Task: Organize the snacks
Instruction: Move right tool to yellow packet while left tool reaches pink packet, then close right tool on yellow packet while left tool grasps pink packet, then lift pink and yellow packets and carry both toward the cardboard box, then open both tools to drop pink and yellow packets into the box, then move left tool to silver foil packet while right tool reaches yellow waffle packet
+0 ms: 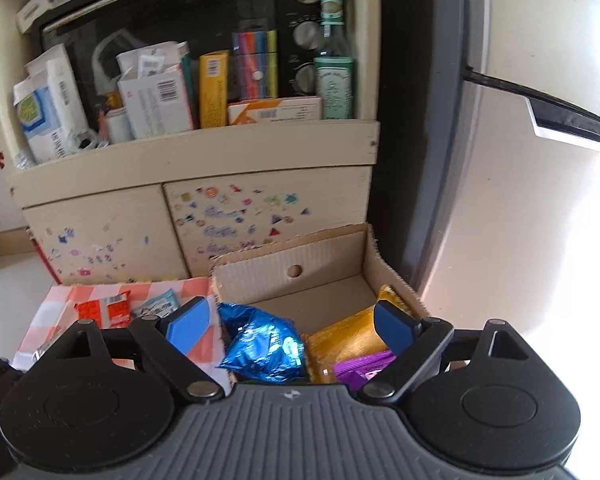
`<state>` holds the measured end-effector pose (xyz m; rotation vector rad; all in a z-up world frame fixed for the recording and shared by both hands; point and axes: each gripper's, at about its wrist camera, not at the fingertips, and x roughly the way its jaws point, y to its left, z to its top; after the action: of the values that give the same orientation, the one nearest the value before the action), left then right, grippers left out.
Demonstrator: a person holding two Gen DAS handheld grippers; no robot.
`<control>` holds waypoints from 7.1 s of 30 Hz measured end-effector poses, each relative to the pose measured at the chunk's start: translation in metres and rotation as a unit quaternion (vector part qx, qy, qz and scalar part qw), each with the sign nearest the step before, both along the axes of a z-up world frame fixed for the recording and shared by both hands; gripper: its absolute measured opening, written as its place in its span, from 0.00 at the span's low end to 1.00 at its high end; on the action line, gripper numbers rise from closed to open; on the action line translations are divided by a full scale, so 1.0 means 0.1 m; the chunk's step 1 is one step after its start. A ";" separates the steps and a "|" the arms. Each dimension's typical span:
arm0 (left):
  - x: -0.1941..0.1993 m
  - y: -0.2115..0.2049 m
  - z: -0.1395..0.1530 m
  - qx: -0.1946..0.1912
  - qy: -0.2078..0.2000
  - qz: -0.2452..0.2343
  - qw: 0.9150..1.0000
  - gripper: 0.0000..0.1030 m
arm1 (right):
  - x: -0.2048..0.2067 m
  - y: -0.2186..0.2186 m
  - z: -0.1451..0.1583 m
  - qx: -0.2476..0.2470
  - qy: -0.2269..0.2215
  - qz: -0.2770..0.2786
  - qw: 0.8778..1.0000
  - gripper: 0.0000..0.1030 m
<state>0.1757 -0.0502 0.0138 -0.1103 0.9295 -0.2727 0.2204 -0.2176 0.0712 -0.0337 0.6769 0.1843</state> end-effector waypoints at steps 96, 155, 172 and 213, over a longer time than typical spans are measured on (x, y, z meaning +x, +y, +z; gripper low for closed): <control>-0.38 1.26 -0.54 0.091 0.052 0.040 0.994 0.45 | -0.35 1.34 -0.99 -0.026 0.156 0.258 0.953 0.28; 0.10 0.32 -0.01 0.005 -0.057 0.049 0.997 0.45 | -0.18 0.42 0.02 -0.008 -0.016 0.090 0.996 0.20; 0.31 -0.38 0.07 -0.047 -0.064 -0.035 0.996 0.45 | -0.15 -0.32 0.18 0.008 -0.035 -0.026 0.999 0.20; 0.21 -0.28 0.22 -0.008 -0.048 -0.021 0.999 0.88 | 0.05 -0.28 0.03 0.031 0.007 -0.064 0.997 0.70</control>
<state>0.1970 -0.0779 0.0357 -0.0911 0.8350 -0.3223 0.2253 -0.2457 0.0741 0.0697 0.6840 0.0818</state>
